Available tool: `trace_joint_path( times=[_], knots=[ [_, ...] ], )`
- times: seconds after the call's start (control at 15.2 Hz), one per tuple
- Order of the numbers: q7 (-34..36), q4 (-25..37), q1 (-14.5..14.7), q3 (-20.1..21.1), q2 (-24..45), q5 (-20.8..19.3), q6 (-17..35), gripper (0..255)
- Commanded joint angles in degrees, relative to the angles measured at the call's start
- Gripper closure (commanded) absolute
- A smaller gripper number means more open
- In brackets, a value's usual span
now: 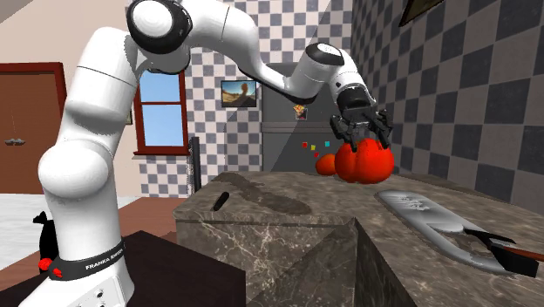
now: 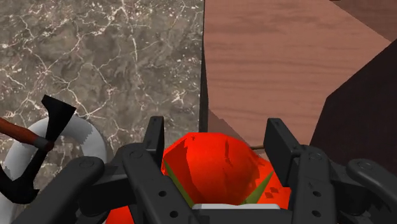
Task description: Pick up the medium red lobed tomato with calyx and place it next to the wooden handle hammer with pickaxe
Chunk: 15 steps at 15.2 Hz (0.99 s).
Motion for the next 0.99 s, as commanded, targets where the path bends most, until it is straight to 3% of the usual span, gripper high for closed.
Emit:
trace_joint_path(
  times=[0.0,0.53,0.92],
  knots=[
    [-2.08,1.59,-2.04,-0.79,1.75,0.37,1.89,255],
    [-10.54,11.05,-11.12,-2.84,10.6,3.43,7.74,255],
    [-17.55,23.91,-19.4,-2.99,20.25,7.31,9.26,255]
  ],
)
